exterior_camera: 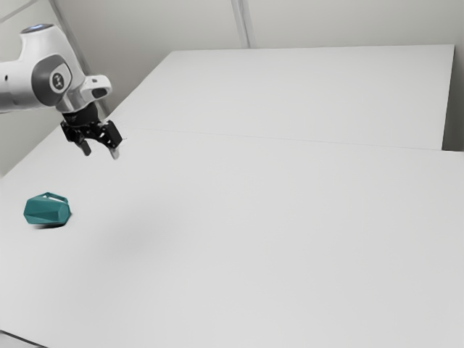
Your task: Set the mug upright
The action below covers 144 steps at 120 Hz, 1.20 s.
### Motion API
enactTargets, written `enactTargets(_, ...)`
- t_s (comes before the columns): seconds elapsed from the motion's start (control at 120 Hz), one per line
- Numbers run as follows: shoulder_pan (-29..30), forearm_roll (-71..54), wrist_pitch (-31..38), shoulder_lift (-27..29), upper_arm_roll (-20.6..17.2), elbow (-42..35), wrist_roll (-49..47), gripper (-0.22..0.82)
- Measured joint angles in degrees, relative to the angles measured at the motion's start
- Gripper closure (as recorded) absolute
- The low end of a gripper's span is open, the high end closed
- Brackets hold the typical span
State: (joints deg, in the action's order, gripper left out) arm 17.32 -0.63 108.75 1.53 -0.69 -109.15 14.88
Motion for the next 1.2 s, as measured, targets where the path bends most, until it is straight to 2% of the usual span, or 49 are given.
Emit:
enactTargets(0.175, 11.61, 7.78, 8.7, -4.21, 0.32, -0.79, 7.08, 0.0)
enactTargets(0.3, 14.55, 15.3, 14.02, -9.79, 3.28, 0.84, 13.7, 0.0)
enactTargets(0.425, 16.96, 22.57, 17.38, -15.16, 3.49, 4.7, 20.86, 0.0)
enactTargets(0.458, 19.02, 24.48, 17.94, -16.06, 2.13, 5.35, 22.91, 0.0)
enactTargets(0.533, 27.2, 27.63, 18.65, -16.82, -4.44, 5.71, 27.65, 0.0)
enactTargets(0.592, 31.69, 29.09, 18.05, -16.67, -7.4, 4.91, 31.38, 0.01)
enactTargets(0.717, 34.94, 30.62, 16.98, -9.98, -9.09, -4.34, 38.38, 0.01)
enactTargets(0.792, 36.67, 31.03, 16.74, -8.83, -9.29, -6.79, 42.18, 0.01)
enactTargets(0.875, 44.57, 31.88, 16.15, -9.69, -11.98, -6.94, 46.81, 0.01)
enactTargets(1.017, 60.0, 33.71, 13.13, -14.38, -22.8, -4.63, 55.65, 0.01)
enactTargets(1.083, 63.15, 34.24, 12.11, -17.47, -25.41, -2.93, 59.78, 0.02)
enactTargets(1.2, 65.87, 34.69, 11.17, -20.64, -26.28, -1.3, 66.29, 0.02)
